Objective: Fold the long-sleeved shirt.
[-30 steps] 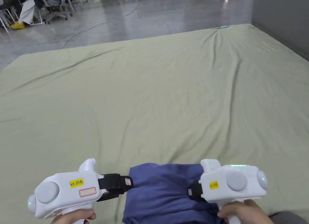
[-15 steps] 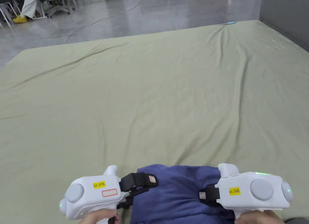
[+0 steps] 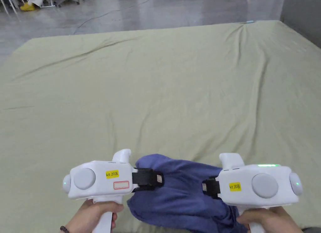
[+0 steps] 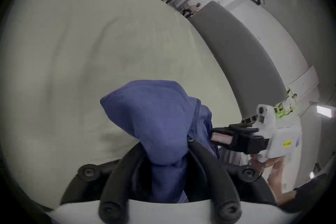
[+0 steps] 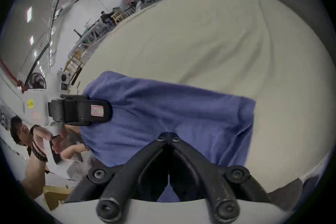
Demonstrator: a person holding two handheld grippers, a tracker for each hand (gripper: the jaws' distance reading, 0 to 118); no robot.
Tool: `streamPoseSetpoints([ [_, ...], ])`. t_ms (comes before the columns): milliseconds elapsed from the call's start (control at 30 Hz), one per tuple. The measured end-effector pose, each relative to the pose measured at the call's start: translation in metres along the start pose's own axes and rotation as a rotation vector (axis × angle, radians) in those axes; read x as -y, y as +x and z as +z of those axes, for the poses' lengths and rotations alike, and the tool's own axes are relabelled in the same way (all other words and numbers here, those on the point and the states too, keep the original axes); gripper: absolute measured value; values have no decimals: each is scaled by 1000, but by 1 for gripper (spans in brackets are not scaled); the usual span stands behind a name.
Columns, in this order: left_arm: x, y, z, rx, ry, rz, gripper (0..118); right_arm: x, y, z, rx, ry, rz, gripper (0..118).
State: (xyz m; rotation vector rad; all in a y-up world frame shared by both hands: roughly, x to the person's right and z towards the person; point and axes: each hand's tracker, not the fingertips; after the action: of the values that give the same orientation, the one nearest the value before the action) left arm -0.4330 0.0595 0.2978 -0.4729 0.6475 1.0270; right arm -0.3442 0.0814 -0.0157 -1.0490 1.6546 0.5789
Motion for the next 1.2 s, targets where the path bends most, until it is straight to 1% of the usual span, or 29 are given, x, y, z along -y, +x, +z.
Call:
streamPoseSetpoints([
  [100,-10,-26,33,-58,20,9,13,-15,-37,6,-14,51,61,0],
  [167,-17,-52,63,-133,51,40,13,-23,-72,6,-45,84,119,0],
  [267,-28,-99,114,-214,64,48,13,-38,-133,-10,-92,121,203,0],
  [367,-37,-148,170,-305,117,72,13,-53,-200,-50,-80,149,316,0],
  [433,-40,-179,206,-344,126,95,13,-62,-247,-86,-48,135,425,0],
  [467,-41,-194,219,-359,128,95,13,-64,-266,-100,-43,139,454,0],
  [500,-43,-216,239,-408,129,93,13,-66,-290,-118,-63,145,483,0],
  [533,-46,-232,252,-448,129,90,13,-68,-306,-131,-87,143,501,0],
  [567,-48,-242,261,-495,141,96,13,-68,-320,-142,-101,141,512,0],
  [600,-50,-258,273,-571,148,115,13,-67,-337,-155,-117,136,529,0],
  [633,-50,-269,280,-629,149,125,17,-66,-348,-163,-129,120,555,0],
  [667,-48,-276,284,-656,173,150,35,-66,-354,-167,-138,105,587,0],
  [700,-46,-281,286,-658,182,178,35,-64,-360,-171,-151,85,628,0],
  [733,-44,-283,287,-671,191,188,44,-63,-362,-171,-154,77,651,0],
  [767,-41,-281,288,-687,223,175,64,-61,-361,-169,-150,86,649,0],
  [800,-37,-277,288,-712,264,155,96,-61,-357,-165,-153,89,651,0],
  [833,-35,-272,288,-733,305,136,114,-61,-351,-160,-157,90,649,0],
  [867,-34,-266,289,-740,345,117,118,-62,-347,-156,-157,89,644,0],
  [900,-34,-256,288,-756,362,99,118,-63,-339,-148,-152,86,626,0],
  [967,-39,-235,285,-795,339,96,118,-68,-325,-131,-140,86,603,0],
  [1000,-39,-213,281,-779,347,89,118,-71,-315,-117,-141,93,597,0],
  [1033,-40,-194,277,-733,373,61,118,-73,-306,-105,-136,111,592,0],
  [1067,-40,-167,270,-670,408,32,116,-76,-296,-88,-116,149,586,0],
  [1100,-42,-145,266,-616,430,1,109,-79,-287,-74,-98,175,579,0],
  [1133,-42,-117,257,-577,470,-43,89,-82,-275,-57,-80,209,562,0],
  [1167,-43,-79,244,-572,512,-117,31,-86,-258,-34,-56,255,530,0],
  [1200,-46,-52,232,-597,525,-157,0,-89,-248,-17,-43,282,507,0],
])
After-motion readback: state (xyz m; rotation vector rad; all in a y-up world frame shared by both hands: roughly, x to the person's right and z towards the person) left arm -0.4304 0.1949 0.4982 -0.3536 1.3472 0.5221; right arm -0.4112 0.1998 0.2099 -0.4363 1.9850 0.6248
